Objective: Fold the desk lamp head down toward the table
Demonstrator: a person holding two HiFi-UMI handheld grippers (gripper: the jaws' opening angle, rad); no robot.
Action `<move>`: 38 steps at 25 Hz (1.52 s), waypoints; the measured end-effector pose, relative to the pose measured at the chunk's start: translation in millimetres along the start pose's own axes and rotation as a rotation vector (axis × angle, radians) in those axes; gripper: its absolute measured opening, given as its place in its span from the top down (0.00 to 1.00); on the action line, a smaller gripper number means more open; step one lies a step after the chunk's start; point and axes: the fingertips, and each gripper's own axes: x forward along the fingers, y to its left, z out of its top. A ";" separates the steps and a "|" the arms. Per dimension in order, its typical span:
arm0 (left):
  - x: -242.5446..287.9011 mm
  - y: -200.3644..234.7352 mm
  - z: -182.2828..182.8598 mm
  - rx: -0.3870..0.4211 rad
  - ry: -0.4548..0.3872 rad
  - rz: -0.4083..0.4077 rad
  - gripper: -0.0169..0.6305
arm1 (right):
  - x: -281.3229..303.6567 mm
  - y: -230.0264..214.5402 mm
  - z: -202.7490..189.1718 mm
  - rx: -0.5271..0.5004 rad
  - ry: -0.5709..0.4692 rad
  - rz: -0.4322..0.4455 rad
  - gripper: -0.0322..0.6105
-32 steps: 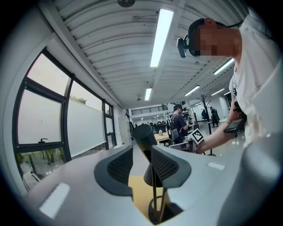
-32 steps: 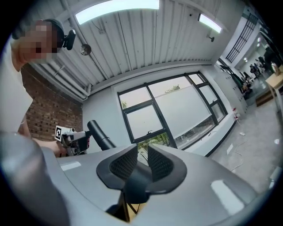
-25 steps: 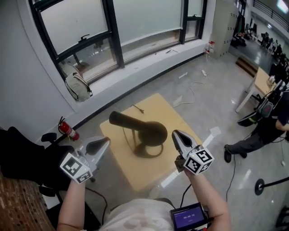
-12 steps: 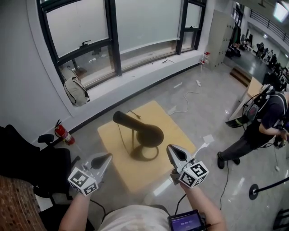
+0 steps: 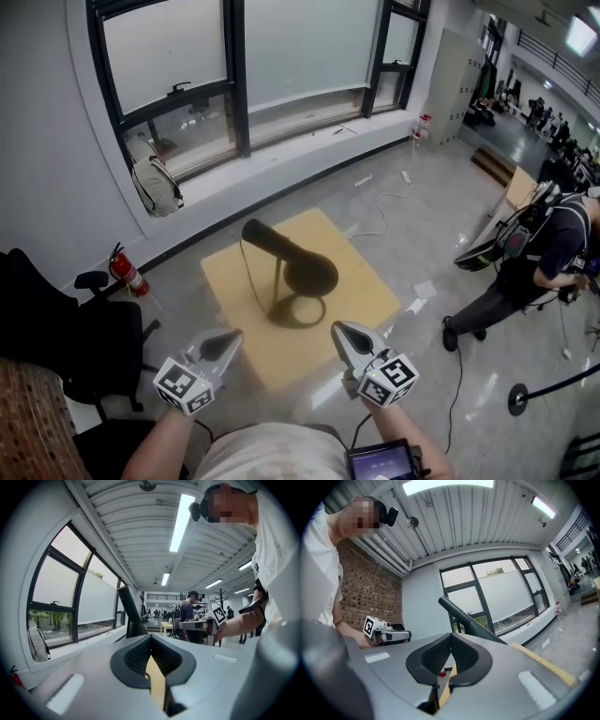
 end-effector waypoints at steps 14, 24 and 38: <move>-29.7 -21.8 -6.9 -0.009 -0.036 -0.013 0.97 | -10.9 48.1 -14.8 -0.015 0.005 0.011 0.93; -45.3 -21.3 -10.4 -0.008 -0.029 -0.012 0.97 | 2.0 71.2 -18.9 0.010 0.009 0.018 0.93; -59.7 -3.5 -8.6 -0.008 -0.022 -0.003 0.97 | 11.8 89.4 -14.9 0.007 0.019 -0.013 0.93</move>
